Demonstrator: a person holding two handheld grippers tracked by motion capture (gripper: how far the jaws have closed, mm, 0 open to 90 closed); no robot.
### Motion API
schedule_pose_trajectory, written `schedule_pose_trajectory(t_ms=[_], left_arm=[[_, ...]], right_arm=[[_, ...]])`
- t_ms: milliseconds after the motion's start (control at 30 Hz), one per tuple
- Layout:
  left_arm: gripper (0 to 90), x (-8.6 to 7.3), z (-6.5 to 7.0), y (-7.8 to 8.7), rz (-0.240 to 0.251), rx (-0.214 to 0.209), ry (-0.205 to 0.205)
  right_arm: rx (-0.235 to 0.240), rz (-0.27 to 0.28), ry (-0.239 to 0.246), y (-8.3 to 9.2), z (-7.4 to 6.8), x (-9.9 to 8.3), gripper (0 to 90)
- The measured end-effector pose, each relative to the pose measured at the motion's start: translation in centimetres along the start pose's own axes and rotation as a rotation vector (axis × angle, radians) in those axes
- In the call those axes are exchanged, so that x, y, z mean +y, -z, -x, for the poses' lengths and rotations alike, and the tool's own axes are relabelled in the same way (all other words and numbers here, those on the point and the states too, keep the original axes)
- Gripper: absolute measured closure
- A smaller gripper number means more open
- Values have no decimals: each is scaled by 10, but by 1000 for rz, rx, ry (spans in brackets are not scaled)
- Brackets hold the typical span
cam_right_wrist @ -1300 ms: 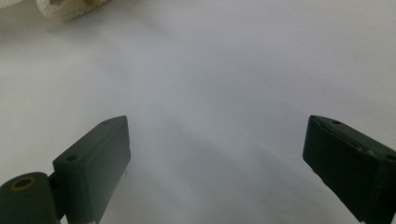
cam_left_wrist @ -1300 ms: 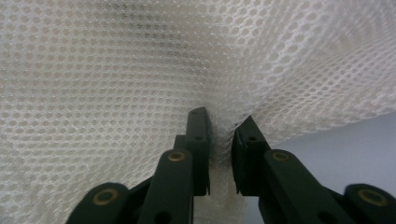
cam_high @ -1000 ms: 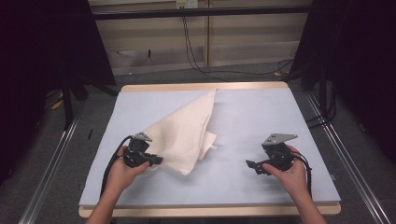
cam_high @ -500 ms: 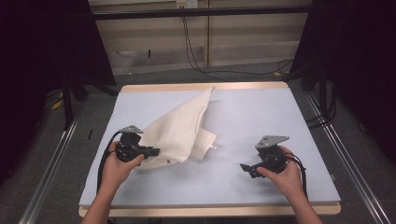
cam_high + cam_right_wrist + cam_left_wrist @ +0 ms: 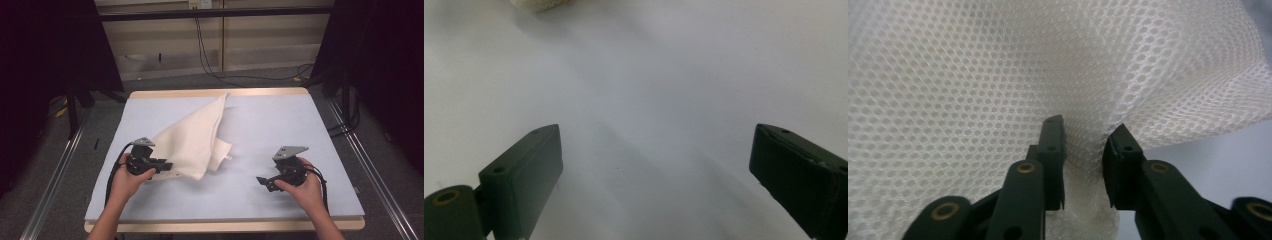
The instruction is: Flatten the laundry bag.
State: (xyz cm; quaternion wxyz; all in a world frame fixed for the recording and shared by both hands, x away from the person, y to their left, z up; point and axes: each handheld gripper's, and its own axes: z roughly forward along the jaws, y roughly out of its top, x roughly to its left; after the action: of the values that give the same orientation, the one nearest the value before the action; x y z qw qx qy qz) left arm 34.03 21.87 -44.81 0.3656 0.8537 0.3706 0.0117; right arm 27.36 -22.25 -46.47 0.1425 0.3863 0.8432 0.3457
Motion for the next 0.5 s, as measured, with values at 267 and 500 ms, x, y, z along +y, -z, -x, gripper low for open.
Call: schedule_pose_trajectory(t_ms=[267, 500], left_arm=[[364, -12, 7, -23, -16, 46, -107], [396, -12, 23, -29, -51, 132, -160]], right_arm=[[4, 2, 14, -1, -3, 1, 65], [12, 0, 7, -1, -4, 1, 66]])
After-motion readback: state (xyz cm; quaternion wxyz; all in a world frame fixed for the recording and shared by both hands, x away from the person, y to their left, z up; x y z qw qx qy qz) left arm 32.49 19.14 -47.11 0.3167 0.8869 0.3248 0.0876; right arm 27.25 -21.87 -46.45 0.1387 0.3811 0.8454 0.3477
